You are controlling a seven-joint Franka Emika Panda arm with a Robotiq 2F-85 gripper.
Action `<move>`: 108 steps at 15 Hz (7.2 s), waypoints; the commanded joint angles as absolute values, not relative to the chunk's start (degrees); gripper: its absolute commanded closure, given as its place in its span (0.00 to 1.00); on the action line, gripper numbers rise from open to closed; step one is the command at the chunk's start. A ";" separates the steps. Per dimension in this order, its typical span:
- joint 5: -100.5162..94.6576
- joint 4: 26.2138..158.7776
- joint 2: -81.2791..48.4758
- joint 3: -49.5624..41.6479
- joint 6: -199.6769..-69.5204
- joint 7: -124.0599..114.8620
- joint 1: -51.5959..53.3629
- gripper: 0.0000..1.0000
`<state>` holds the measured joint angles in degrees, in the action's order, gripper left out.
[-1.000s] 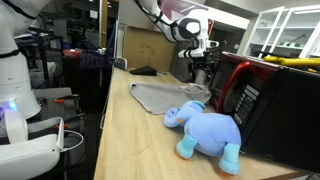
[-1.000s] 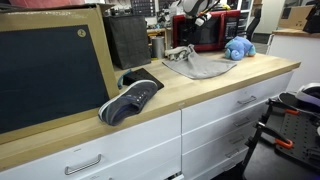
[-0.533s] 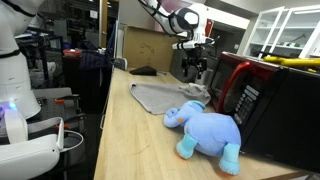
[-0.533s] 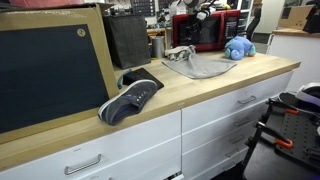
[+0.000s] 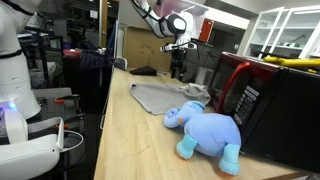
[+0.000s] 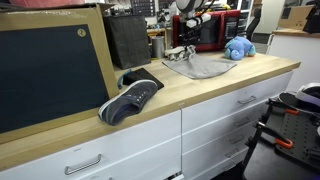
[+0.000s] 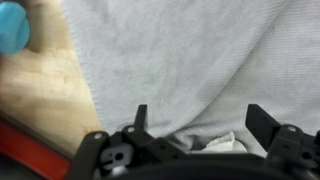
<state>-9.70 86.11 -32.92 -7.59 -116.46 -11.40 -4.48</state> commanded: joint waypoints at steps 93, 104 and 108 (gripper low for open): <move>-15.02 124.96 -6.33 -10.64 -125.13 11.40 -10.53 0.00; -7.55 135.42 2.80 -8.59 -122.21 21.97 -9.40 0.00; -4.96 142.13 9.05 -8.58 -120.56 29.76 -8.42 0.00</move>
<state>-7.05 136.23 2.13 -8.66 -122.33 24.71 -9.13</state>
